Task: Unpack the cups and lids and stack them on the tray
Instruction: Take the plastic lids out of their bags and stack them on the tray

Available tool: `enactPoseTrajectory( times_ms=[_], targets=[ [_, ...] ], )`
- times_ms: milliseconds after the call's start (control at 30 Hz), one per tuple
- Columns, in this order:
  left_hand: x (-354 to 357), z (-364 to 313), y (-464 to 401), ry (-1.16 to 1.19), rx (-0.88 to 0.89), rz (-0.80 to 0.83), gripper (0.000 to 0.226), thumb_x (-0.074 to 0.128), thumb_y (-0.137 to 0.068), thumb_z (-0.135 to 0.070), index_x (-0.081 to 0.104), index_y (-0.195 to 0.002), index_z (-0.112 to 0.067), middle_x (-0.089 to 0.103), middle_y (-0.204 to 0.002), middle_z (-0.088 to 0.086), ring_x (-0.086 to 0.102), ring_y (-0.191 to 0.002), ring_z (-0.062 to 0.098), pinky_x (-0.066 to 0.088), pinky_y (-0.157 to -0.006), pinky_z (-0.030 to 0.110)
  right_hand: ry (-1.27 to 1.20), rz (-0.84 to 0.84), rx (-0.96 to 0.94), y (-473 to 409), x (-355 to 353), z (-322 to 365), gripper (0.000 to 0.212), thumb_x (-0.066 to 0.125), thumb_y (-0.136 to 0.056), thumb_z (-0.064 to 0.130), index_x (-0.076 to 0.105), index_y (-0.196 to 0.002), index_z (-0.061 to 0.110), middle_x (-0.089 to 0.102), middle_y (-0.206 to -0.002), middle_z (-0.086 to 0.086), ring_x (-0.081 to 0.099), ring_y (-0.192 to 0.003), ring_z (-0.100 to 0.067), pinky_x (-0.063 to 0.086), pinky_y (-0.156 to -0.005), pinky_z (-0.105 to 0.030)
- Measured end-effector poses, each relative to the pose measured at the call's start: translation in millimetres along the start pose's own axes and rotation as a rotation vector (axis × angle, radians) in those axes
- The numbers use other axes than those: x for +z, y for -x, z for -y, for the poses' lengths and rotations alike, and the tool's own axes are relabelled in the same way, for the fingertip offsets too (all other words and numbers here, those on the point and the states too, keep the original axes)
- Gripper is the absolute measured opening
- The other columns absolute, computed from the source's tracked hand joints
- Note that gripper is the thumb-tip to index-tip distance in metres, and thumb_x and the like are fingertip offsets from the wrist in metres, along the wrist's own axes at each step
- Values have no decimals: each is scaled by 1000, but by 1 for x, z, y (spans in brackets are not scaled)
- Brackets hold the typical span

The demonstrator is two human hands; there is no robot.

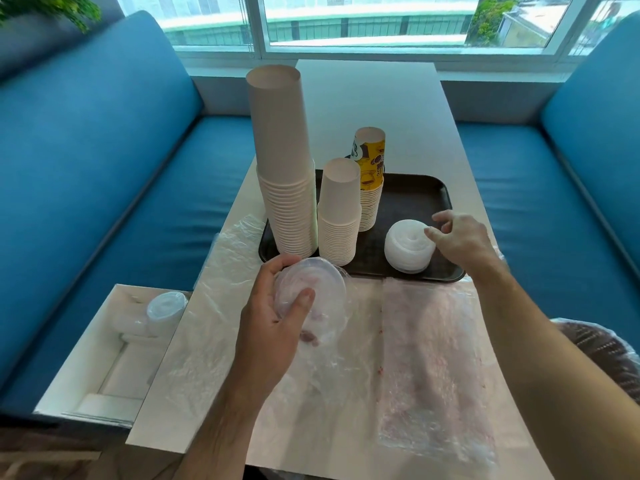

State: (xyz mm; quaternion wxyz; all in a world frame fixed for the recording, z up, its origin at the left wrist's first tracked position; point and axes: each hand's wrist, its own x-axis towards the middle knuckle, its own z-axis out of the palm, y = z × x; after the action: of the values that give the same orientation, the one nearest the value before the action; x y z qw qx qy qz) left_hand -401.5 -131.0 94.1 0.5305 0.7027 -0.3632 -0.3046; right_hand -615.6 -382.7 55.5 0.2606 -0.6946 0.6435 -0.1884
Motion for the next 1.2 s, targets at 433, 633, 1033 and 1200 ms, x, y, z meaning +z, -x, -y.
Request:
enactPoseTrajectory(
  times_ms=[433, 633, 1033, 1200],
  targets=[
    [-2, -1, 5, 3, 13, -4, 44, 66, -92, -28, 51, -131, -40, 50, -140, -12, 58, -120, 23, 63, -66, 29, 300, 173, -283, 10, 34, 4, 47, 71, -91, 42, 58, -136, 42, 43, -141, -7, 42, -126, -30, 50, -100, -44],
    [0, -4, 6, -4, -2, 10, 49, 70, -90, -29, 49, -133, -42, 48, -138, -15, 60, -113, 18, 61, -64, 24, 1, 160, -361, 34, 16, 39, 39, 72, -92, 34, 63, -130, 33, 56, -131, 0, 59, -112, -22, 56, -90, -36],
    [9, -13, 8, 26, -51, 146, 25, 71, -89, -30, 56, -104, -43, 67, -99, -21, 73, -73, 3, 51, -55, 11, -577, 711, -517, 97, -11, 80, 20, 69, -90, 10, 73, -106, 0, 75, -98, -8, 72, -94, -25, 59, -89, -32],
    [8, -6, 8, 67, -42, 154, 20, 71, -90, -12, 67, -103, -27, 74, -89, -9, 73, -73, 17, 57, -58, 21, -835, 518, -338, 81, -23, 65, 24, 71, -84, 14, 69, -106, 6, 74, -99, -10, 72, -95, -23, 59, -85, -30]
  ],
)
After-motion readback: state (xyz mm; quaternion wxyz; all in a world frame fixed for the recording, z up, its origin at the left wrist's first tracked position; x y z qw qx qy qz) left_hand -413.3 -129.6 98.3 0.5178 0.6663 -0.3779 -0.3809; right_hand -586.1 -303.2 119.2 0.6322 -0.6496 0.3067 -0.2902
